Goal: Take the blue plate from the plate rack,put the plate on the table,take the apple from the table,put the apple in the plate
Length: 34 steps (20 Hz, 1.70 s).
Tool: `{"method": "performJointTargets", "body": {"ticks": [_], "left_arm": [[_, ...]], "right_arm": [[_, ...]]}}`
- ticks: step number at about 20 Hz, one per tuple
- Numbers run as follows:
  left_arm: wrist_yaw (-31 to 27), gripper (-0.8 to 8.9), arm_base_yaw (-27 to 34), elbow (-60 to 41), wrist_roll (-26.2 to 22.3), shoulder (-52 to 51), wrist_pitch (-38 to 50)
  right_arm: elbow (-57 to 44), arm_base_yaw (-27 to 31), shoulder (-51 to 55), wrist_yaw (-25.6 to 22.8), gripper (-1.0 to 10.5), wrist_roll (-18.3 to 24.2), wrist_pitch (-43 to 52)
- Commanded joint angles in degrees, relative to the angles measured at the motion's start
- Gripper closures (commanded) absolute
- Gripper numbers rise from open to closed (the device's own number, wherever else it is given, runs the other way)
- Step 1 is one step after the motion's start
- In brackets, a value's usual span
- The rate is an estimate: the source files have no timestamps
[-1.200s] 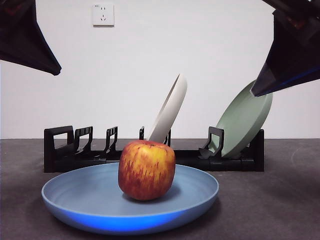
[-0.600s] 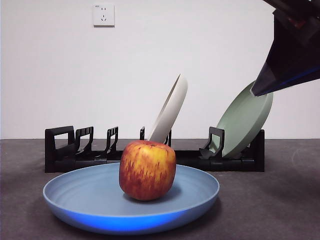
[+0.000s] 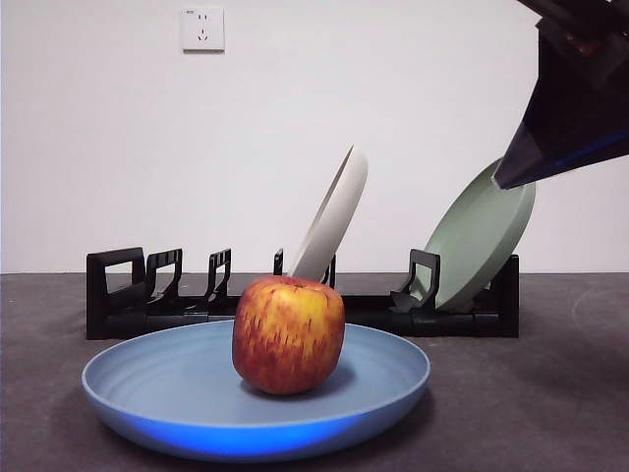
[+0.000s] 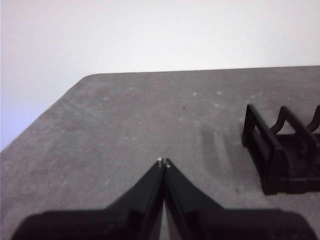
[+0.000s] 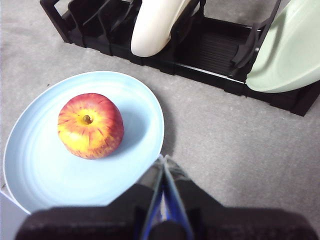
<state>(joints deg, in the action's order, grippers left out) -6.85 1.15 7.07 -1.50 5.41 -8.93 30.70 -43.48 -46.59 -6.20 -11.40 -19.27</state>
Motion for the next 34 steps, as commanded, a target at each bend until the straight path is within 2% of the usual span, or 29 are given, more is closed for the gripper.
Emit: {"method": "performJointTargets", "body": {"ticks": [1,7,11,26,27,29,31,32,34], "left_arm": [[0.2,8.17,0.46,-2.25,-0.07,-1.22,0.76],[1.6,8.17,0.52,-6.86,1.4,-5.31,0.04],[3.04,8.17,0.5,-6.86,2.1,-5.31,-1.44],[2.69,8.17,0.5,-6.86,2.1,-5.31,-1.4],[2.69,8.17,0.5,-6.86,2.1,-5.31,-1.4],[2.69,8.17,0.5,-6.86,2.1,-5.31,-1.4],[2.69,8.17,0.5,-6.86,2.1,-5.31,-1.38],[2.64,8.17,0.5,-6.86,2.1,-5.31,-1.38],[2.73,8.17,0.5,-6.86,2.1,-5.31,-1.38]], "right_arm": [[-0.33,-0.07,0.11,-0.17,9.5,-0.57,0.33],[-0.33,-0.07,0.11,-0.17,9.5,-0.57,0.33],[-0.33,-0.07,0.11,-0.17,9.5,-0.57,0.31],[-0.33,-0.07,0.48,-0.17,9.5,-0.55,-0.26],[-0.33,-0.02,2.45,-0.94,9.5,0.76,-1.6],[-0.35,0.35,6.1,-4.87,9.5,6.12,-3.02],[-0.35,3.08,10.05,-8.94,9.5,10.54,-2.99],[-0.44,5.79,12.15,-8.72,9.5,11.61,-2.95],[-0.87,12.39,16.48,-6.95,9.5,10.88,-2.82]]}}
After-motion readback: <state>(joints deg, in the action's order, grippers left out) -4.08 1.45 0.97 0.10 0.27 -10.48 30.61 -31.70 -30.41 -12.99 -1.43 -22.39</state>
